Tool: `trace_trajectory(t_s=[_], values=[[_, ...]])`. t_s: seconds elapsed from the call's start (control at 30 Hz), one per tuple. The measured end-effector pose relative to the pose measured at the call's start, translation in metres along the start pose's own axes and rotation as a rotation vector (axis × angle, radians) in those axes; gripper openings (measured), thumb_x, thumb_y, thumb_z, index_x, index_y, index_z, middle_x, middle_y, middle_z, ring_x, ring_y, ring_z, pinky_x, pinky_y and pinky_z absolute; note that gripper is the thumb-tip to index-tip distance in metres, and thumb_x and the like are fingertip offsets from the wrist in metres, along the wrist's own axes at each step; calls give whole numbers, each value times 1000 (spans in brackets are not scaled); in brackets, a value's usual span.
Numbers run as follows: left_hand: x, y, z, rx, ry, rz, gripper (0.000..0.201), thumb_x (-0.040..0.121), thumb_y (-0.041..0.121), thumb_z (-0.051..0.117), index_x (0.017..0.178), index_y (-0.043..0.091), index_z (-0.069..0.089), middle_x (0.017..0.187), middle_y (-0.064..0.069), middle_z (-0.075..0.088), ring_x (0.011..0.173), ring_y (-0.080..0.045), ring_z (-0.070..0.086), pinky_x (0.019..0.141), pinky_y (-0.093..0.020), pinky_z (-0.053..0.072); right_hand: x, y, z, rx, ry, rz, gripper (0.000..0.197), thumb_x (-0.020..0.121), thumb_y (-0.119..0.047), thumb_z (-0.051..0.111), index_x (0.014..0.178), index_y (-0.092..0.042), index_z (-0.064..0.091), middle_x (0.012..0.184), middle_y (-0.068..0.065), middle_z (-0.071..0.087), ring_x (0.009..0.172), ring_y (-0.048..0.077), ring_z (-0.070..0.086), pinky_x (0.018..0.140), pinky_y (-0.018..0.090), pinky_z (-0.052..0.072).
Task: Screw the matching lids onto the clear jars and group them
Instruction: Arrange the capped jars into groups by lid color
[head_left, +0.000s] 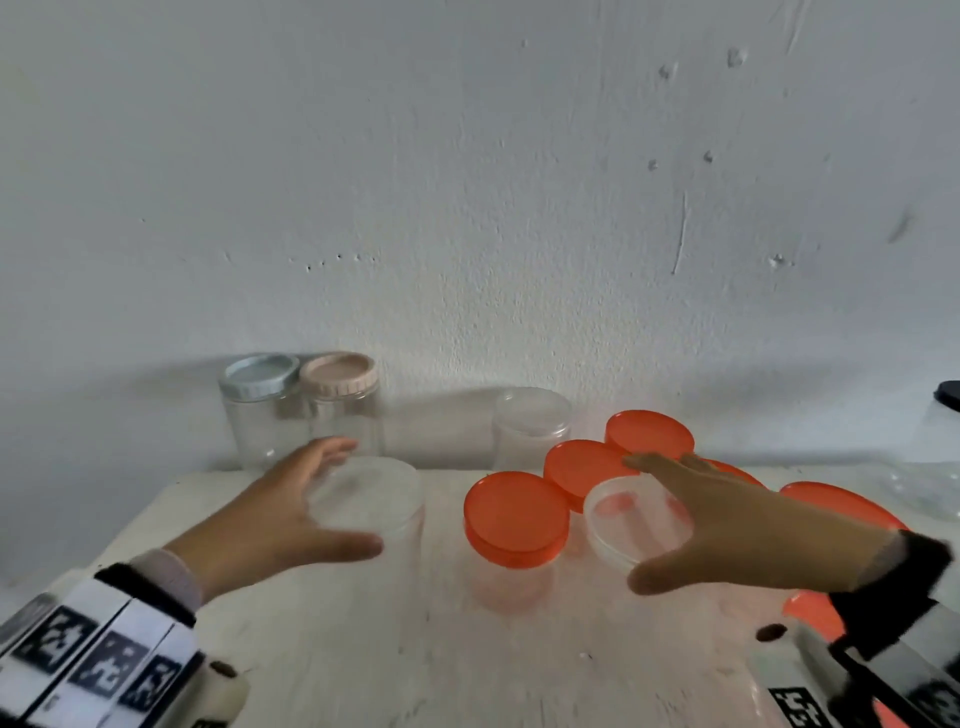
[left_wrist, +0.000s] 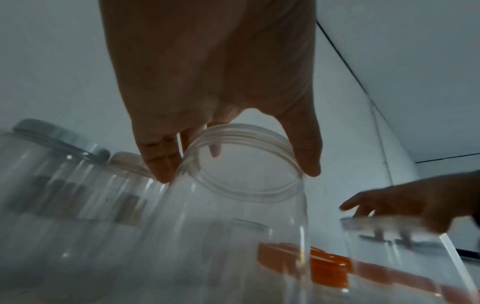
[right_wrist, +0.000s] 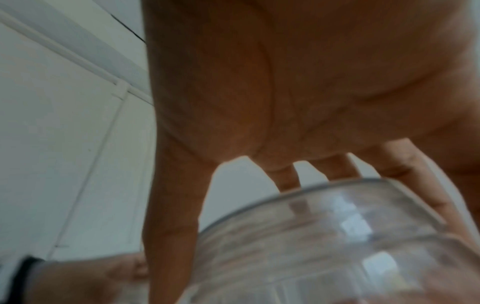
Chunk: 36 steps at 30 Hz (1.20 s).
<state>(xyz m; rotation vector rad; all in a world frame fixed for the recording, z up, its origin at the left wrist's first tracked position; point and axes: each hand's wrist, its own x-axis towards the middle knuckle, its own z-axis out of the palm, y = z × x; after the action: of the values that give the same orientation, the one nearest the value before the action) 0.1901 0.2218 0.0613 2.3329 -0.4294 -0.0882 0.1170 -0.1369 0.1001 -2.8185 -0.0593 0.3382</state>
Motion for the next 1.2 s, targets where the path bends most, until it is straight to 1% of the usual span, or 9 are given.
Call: trace_trajectory(t_s=[0.1, 0.17, 0.2, 0.33, 0.43, 0.57, 0.63, 0.83, 1.2], values=[[22, -11, 0, 22, 52, -37, 114, 36, 72, 80, 135, 43, 31, 138, 17, 38, 126, -4, 39, 105, -32, 38, -13, -15, -23, 46, 45, -120, 113, 38, -83, 62, 134, -64, 8, 129, -41, 26, 120, -15, 33, 94, 15, 36], [38, -14, 5, 21, 60, -35, 117, 35, 72, 78, 138, 37, 31, 139, 12, 39, 125, -7, 38, 105, -34, 36, -18, -25, -42, 81, 101, -158, 106, 32, -88, 62, 123, -75, 9, 112, -52, 24, 103, -35, 27, 79, 6, 33], [47, -14, 9, 30, 64, -26, 117, 38, 70, 79, 139, 35, 31, 139, 10, 39, 125, -9, 39, 104, -33, 36, -16, -30, -51, 95, 131, -161, 102, 29, -90, 61, 118, -79, 11, 110, -51, 27, 97, -37, 28, 75, 6, 32], [85, -10, 22, 40, 99, -3, 106, 58, 51, 85, 144, 24, 28, 147, 4, 35, 131, -13, 36, 107, -31, 33, 13, -47, -75, 197, 284, -169, 105, 32, -85, 68, 127, -65, 26, 120, -20, 43, 99, -7, 47, 74, 16, 35], [110, -6, 32, 30, 104, -25, 104, 64, 44, 84, 146, 20, 24, 149, 0, 30, 136, -17, 30, 110, -32, 29, 54, -56, -80, 239, 402, -146, 110, 42, -71, 73, 140, -44, 29, 126, -7, 39, 108, 11, 45, 84, 29, 37], [133, 0, 43, 49, 131, -58, 103, 66, 39, 84, 146, 17, 23, 144, -5, 32, 132, -20, 33, 108, -36, 33, 110, -62, -77, 275, 496, -111, 104, 61, -56, 79, 146, -31, 25, 138, 3, 36, 125, 23, 37, 101, 42, 38], [142, 0, 46, 49, 138, -85, 105, 65, 40, 85, 146, 16, 22, 143, -7, 33, 131, -22, 35, 107, -37, 35, 132, -65, -74, 289, 508, -101, 104, 64, -54, 79, 147, -28, 22, 141, 4, 35, 129, 25, 34, 103, 44, 36], [160, -1, 57, 3, 126, -136, 118, 61, 46, 85, 149, 14, 13, 151, -8, 27, 138, -22, 29, 110, -36, 33, 174, -74, -66, 319, 502, -106, 102, 69, -54, 76, 148, -26, 18, 145, 3, 32, 133, 26, 26, 88, 35, 29], [182, 4, 69, -85, 132, -166, 129, 59, 50, 85, 150, 15, 2, 152, -8, 18, 139, -22, 26, 110, -37, 33, 200, -90, -62, 237, 415, -106, 98, 75, -56, 70, 149, -23, 15, 147, 6, 30, 135, 28, 27, 100, 42, 32]])
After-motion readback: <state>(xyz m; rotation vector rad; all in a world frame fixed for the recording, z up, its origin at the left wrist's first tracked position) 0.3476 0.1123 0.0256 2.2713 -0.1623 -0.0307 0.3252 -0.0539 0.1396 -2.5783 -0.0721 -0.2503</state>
